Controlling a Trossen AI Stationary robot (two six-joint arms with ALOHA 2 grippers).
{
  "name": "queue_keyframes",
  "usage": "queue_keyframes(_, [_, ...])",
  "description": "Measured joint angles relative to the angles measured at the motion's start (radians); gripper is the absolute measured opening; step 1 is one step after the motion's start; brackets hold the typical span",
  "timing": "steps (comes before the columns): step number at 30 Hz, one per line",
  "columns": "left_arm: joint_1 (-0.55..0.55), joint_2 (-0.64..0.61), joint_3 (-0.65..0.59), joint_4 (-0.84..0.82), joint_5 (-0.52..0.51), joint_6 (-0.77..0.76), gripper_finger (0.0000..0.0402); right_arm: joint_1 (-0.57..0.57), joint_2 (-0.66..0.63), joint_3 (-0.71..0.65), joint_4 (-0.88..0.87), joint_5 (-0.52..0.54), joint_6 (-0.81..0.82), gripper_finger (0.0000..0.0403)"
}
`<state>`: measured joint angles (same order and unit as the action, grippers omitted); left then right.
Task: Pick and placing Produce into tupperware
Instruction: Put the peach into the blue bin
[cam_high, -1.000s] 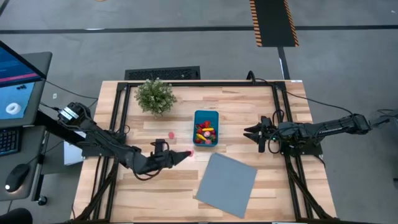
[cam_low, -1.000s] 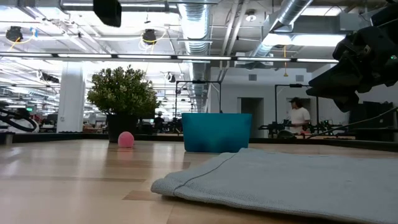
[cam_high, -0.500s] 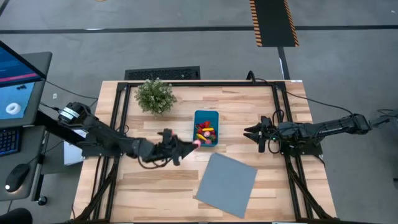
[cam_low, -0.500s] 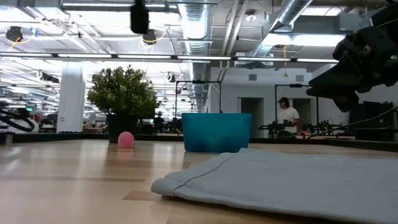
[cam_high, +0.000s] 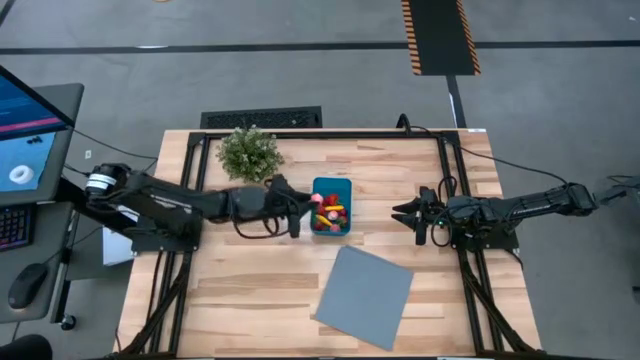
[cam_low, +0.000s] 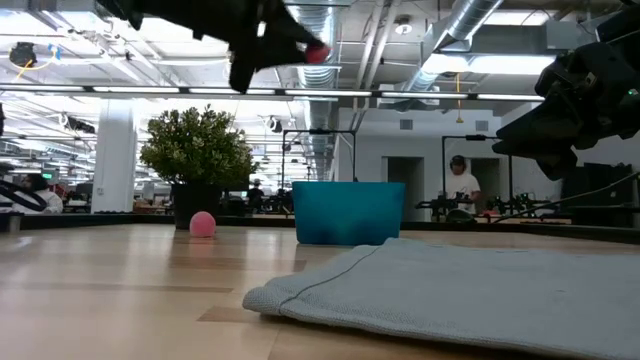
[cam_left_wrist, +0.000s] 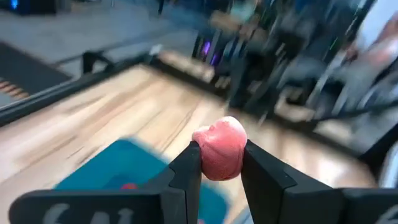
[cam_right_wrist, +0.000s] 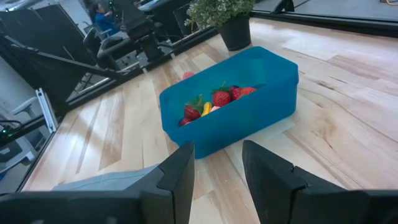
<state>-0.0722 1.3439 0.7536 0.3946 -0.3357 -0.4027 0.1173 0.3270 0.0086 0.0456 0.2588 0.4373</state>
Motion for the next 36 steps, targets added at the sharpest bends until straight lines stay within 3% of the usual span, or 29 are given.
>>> queue_keyframes(6, [0.106, -0.074, 0.08, -0.306, 0.054, -0.002, 0.0085, 0.0, 0.0, 0.0, 0.0, 0.0, 0.0, 0.0159])
queue_keyframes(12, [0.218, -0.047, 0.262, -0.509, 0.398, 0.054, 0.0085, 0.0, 0.0, 0.0, 0.0, 0.0, 0.0, 0.0159])
queue_keyframes(21, [0.299, 0.177, 0.626, -1.008, 0.407, 0.228, 0.0085, 0.0, 0.0, 0.0, 0.0, 0.0, 0.0, 0.0159])
queue_keyframes(27, [0.301, 0.326, 0.769, -1.081, 0.494, 0.311, 0.0085, 0.0, 0.0, 0.0, 0.0, 0.0, 0.0, 0.0159])
queue_keyframes(36, [0.26, 0.48, 0.781, -1.128, 0.504, 0.372, 0.0085, 0.0, 0.0, 0.0, 0.0, 0.0, 0.0, 0.0159])
